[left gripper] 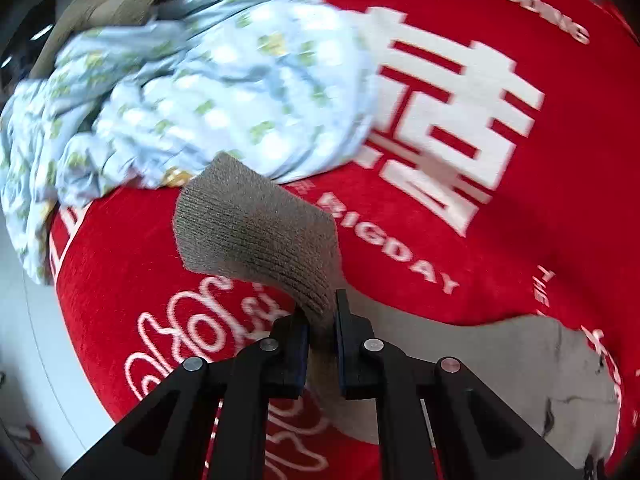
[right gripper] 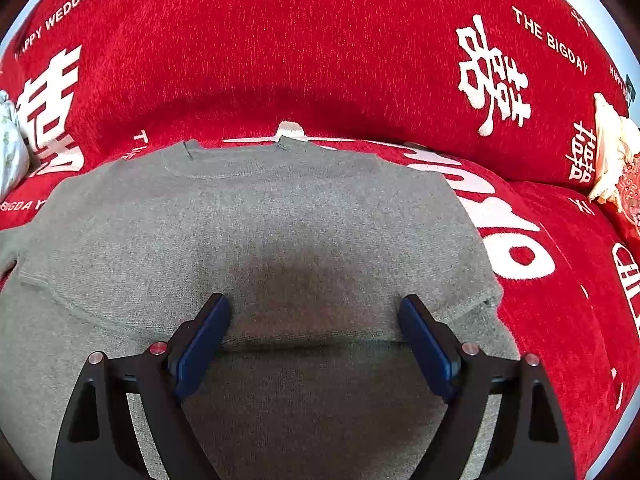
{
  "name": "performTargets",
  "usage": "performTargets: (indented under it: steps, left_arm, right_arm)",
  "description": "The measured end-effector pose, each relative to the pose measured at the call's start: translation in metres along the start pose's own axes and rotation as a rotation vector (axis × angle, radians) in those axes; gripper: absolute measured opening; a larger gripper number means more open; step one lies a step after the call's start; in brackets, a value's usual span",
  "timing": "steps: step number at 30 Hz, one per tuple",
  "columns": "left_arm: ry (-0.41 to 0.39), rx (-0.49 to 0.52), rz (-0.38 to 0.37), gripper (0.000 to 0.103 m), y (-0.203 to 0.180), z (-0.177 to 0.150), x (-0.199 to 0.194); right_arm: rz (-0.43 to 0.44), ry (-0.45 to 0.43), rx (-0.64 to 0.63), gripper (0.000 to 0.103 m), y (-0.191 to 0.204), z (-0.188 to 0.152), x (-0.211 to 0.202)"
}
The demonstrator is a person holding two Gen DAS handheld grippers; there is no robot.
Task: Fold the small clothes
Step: 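Lay the held sleeve across the sweater body with the left tool, release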
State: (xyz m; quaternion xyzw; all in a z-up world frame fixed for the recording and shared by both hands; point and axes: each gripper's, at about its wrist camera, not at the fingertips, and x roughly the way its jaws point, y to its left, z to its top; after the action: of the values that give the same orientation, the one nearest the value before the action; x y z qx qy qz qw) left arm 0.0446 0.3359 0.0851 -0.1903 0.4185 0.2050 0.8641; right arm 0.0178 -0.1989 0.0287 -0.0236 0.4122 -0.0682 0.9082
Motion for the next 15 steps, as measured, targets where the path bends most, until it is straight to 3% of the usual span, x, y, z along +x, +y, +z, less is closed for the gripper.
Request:
performTargets:
  steps: [8,15]
  left_arm:
    - [0.05,0.08,-0.081,0.012,-0.058,-0.013,-0.013]
    - [0.099,0.199,-0.143,0.012,-0.131,-0.048,-0.026]
  right_arm:
    - [0.011,-0.001,0.011,0.089,-0.001,-0.001,0.0]
    - [0.02,-0.003,0.021,0.089,-0.002,-0.001,0.0]
